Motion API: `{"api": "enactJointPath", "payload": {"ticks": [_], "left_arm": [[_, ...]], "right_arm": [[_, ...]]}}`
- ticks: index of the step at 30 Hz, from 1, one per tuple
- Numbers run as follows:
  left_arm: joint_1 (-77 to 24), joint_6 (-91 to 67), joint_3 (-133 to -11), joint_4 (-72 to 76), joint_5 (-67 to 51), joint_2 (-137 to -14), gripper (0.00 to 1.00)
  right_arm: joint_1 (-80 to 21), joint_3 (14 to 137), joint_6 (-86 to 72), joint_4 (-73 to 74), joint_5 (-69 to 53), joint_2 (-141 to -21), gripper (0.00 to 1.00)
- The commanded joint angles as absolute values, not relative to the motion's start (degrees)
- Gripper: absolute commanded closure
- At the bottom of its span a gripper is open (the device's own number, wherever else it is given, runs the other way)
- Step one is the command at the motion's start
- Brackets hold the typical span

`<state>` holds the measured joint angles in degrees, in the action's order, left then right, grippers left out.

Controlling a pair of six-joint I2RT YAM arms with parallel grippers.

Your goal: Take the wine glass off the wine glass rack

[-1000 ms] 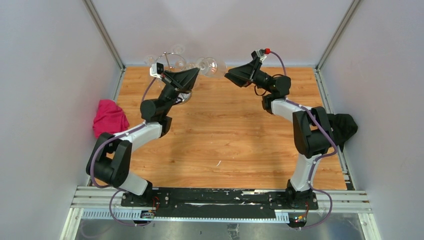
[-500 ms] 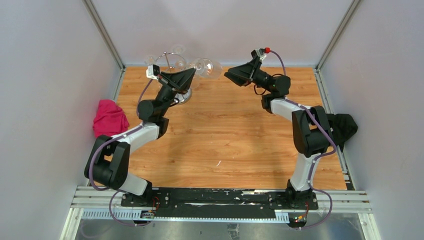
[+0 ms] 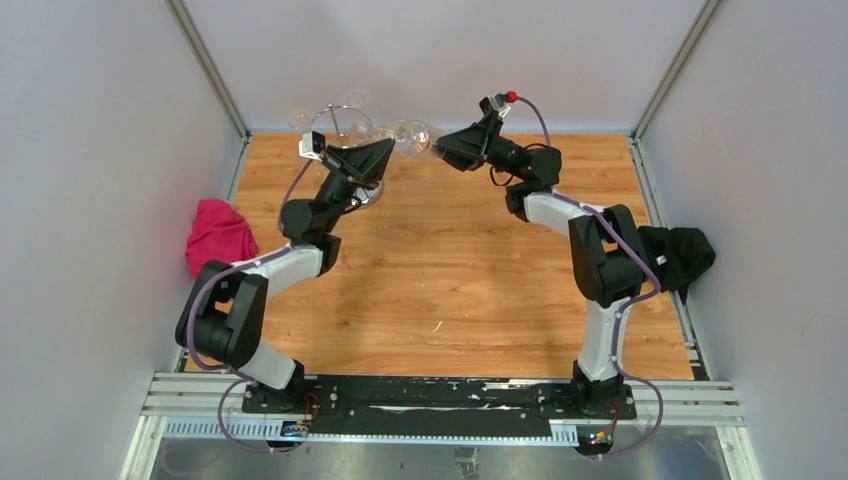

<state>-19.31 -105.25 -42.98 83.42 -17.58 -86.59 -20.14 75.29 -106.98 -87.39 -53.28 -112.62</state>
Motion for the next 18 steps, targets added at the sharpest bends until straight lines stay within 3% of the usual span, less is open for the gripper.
{"api": "enactJointPath", "payload": {"ticks": [1, 18], "left_arm": [[-19.2, -106.1, -42.6, 89.0, -17.4, -87.7, 1.0], [-20.0, -103.8, -41.9, 89.3, -18.3, -94.1, 1.0]], "right_arm": [[-21.0, 77.0, -107.4, -91.5, -52.6, -111.5, 0.48], [-21.0, 74.9, -105.7, -91.5, -51.9, -105.6, 0.58]]}}
